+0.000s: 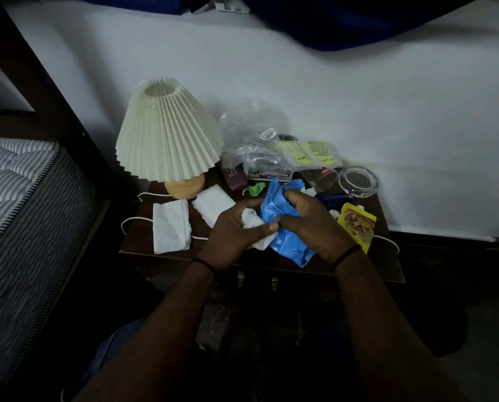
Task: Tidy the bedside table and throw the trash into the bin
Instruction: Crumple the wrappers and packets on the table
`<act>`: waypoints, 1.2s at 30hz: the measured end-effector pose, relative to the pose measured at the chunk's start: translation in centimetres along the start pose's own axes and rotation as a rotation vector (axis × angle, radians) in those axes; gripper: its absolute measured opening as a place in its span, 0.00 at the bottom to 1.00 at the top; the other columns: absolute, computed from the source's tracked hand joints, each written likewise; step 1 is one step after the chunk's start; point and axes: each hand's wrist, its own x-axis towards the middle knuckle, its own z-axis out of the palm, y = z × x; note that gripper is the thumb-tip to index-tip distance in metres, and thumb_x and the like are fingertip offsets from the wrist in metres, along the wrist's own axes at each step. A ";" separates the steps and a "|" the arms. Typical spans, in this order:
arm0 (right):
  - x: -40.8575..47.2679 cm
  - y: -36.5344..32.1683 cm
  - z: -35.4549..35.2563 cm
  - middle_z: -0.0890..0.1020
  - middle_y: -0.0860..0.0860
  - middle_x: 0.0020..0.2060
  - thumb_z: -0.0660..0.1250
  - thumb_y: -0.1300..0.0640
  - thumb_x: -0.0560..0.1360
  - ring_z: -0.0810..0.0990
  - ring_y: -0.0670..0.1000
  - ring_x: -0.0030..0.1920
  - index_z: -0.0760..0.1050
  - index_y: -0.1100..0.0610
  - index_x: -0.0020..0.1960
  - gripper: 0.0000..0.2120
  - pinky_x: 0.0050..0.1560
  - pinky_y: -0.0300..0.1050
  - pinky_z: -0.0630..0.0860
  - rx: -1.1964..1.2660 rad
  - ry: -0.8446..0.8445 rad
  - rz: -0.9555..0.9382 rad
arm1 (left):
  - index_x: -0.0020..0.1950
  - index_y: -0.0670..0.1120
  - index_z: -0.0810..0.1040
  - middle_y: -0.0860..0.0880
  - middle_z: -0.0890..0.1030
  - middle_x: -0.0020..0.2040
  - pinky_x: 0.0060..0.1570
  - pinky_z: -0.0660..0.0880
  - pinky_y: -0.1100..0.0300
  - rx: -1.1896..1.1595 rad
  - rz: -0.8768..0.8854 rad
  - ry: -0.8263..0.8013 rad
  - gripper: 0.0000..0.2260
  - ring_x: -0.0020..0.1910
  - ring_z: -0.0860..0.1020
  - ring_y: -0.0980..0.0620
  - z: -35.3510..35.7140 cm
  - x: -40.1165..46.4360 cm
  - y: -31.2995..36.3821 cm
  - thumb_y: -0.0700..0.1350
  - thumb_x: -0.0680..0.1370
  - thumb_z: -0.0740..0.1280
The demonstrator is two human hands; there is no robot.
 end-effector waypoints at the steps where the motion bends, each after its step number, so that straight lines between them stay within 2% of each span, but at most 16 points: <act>1: 0.0 0.0 -0.1 0.80 0.44 0.44 0.69 0.66 0.75 0.79 0.37 0.43 0.76 0.56 0.51 0.08 0.46 0.33 0.74 -0.002 -0.015 -0.033 | 0.62 0.40 0.79 0.46 0.83 0.58 0.54 0.76 0.62 -0.086 -0.030 -0.038 0.18 0.56 0.81 0.53 -0.1 -0.1 0.0 0.37 0.72 0.74; 4: 0.1 0.5 0.0 0.82 0.49 0.47 0.75 0.63 0.69 0.80 0.44 0.49 0.80 0.58 0.52 0.12 0.52 0.40 0.76 -0.098 0.117 -0.077 | 0.55 0.35 0.81 0.42 0.84 0.50 0.49 0.78 0.61 -0.131 -0.079 -0.009 0.13 0.48 0.82 0.52 -0.3 0.1 -0.1 0.32 0.70 0.74; 7: 0.4 0.7 0.3 0.77 0.51 0.54 0.79 0.52 0.62 0.75 0.52 0.58 0.76 0.51 0.56 0.25 0.57 0.47 0.74 -0.340 0.357 -0.159 | 0.47 0.39 0.83 0.49 0.85 0.39 0.40 0.76 0.65 -0.100 -0.132 0.067 0.05 0.38 0.81 0.58 -0.3 0.1 -0.2 0.33 0.72 0.73; 10: 0.2 0.7 -0.1 0.72 0.48 0.65 0.77 0.47 0.64 0.70 0.49 0.68 0.68 0.46 0.68 0.35 0.66 0.45 0.68 -0.396 0.245 -0.181 | 0.43 0.43 0.83 0.52 0.84 0.36 0.37 0.75 0.66 -0.095 -0.173 0.006 0.04 0.36 0.80 0.58 -0.8 0.1 -0.3 0.34 0.72 0.72; 12: -0.2 0.9 -0.1 0.80 0.47 0.58 0.75 0.53 0.70 0.78 0.45 0.58 0.74 0.49 0.64 0.24 0.58 0.43 0.73 -0.229 0.053 -0.052 | 0.40 0.44 0.82 0.51 0.83 0.34 0.35 0.74 0.66 -0.087 -0.192 0.016 0.05 0.34 0.78 0.58 -0.9 0.1 0.0 0.35 0.72 0.72; 15: -0.5 1.4 0.9 0.82 0.47 0.42 0.71 0.54 0.74 0.81 0.48 0.44 0.79 0.55 0.51 0.08 0.45 0.44 0.74 -0.244 0.177 0.054 | 0.38 0.44 0.79 0.52 0.77 0.27 0.24 0.67 0.66 -0.173 -0.284 0.247 0.07 0.24 0.73 0.57 0.2 0.3 0.2 0.42 0.75 0.72; 17: -0.9 1.2 1.7 0.81 0.51 0.43 0.69 0.52 0.74 0.80 0.53 0.45 0.77 0.55 0.50 0.08 0.43 0.45 0.71 -0.345 0.415 0.109 | 0.42 0.43 0.77 0.47 0.78 0.33 0.26 0.69 0.63 -0.265 -0.377 0.404 0.14 0.28 0.75 0.52 0.8 0.4 0.2 0.54 0.75 0.71; 19: -1.5 0.6 2.6 0.82 0.56 0.49 0.66 0.52 0.76 0.79 0.59 0.52 0.75 0.56 0.58 0.13 0.46 0.50 0.73 -0.499 0.594 0.167 | 0.53 0.43 0.78 0.43 0.82 0.45 0.34 0.75 0.56 -0.376 -0.427 0.450 0.26 0.39 0.80 0.47 1.3 0.5 0.3 0.65 0.70 0.68; 21: -2.5 -0.5 3.5 0.82 0.56 0.49 0.65 0.53 0.76 0.79 0.60 0.52 0.74 0.56 0.59 0.13 0.45 0.50 0.73 -0.535 0.664 0.163 | 0.60 0.43 0.76 0.43 0.83 0.52 0.41 0.79 0.54 -0.458 -0.436 0.451 0.30 0.45 0.82 0.47 2.5 0.0 1.4 0.67 0.72 0.65; 23: -3.5 -1.7 4.9 0.80 0.53 0.43 0.63 0.58 0.76 0.77 0.57 0.45 0.74 0.55 0.53 0.06 0.40 0.46 0.68 -0.366 0.654 0.158 | 0.58 0.43 0.74 0.45 0.81 0.51 0.47 0.78 0.56 -0.341 -0.407 0.409 0.22 0.46 0.81 0.48 3.9 -0.9 2.9 0.61 0.79 0.59; 25: -4.2 -2.5 6.1 0.77 0.50 0.40 0.60 0.62 0.75 0.76 0.54 0.42 0.73 0.55 0.49 0.07 0.41 0.48 0.70 -0.096 0.599 0.169 | 0.62 0.47 0.69 0.47 0.77 0.52 0.54 0.75 0.57 -0.183 -0.356 0.368 0.13 0.50 0.77 0.49 5.4 -1.9 3.9 0.54 0.84 0.54; 27: -5.0 -3.3 6.5 0.81 0.51 0.49 0.58 0.58 0.74 0.80 0.53 0.50 0.76 0.52 0.57 0.14 0.52 0.54 0.77 0.195 0.547 0.217 | 0.71 0.47 0.63 0.46 0.74 0.60 0.62 0.73 0.53 -0.159 -0.322 0.350 0.17 0.57 0.75 0.48 6.1 -2.7 4.6 0.51 0.84 0.55; 29: -5.4 -3.6 5.9 0.82 0.51 0.54 0.59 0.50 0.77 0.81 0.52 0.55 0.77 0.49 0.59 0.14 0.60 0.55 0.77 0.441 0.503 0.250 | 0.72 0.49 0.60 0.44 0.73 0.65 0.64 0.72 0.47 -0.170 -0.267 0.337 0.18 0.62 0.75 0.45 6.2 -2.7 5.1 0.51 0.83 0.57; 31: -5.9 -4.3 4.2 0.84 0.50 0.52 0.62 0.47 0.79 0.82 0.51 0.54 0.79 0.47 0.53 0.09 0.59 0.53 0.78 0.505 0.441 0.208 | 0.66 0.48 0.65 0.40 0.75 0.64 0.60 0.76 0.46 -0.171 -0.249 0.279 0.17 0.61 0.77 0.40 6.2 -2.2 5.3 0.53 0.81 0.60; 33: -6.5 -4.9 2.2 0.84 0.50 0.50 0.66 0.52 0.77 0.83 0.50 0.51 0.79 0.49 0.55 0.08 0.55 0.49 0.80 0.373 0.382 0.159 | 0.63 0.40 0.69 0.38 0.79 0.57 0.48 0.80 0.54 -0.230 -0.243 0.199 0.15 0.56 0.80 0.39 6.9 -2.1 6.4 0.49 0.82 0.59; 36: -6.9 -5.3 -1.9 0.84 0.56 0.50 0.66 0.69 0.73 0.83 0.56 0.48 0.78 0.58 0.60 0.17 0.49 0.49 0.81 0.326 0.402 0.185 | 0.62 0.40 0.71 0.47 0.79 0.52 0.39 0.77 0.71 -0.273 -0.244 0.154 0.12 0.45 0.80 0.54 8.4 -1.6 8.5 0.46 0.85 0.56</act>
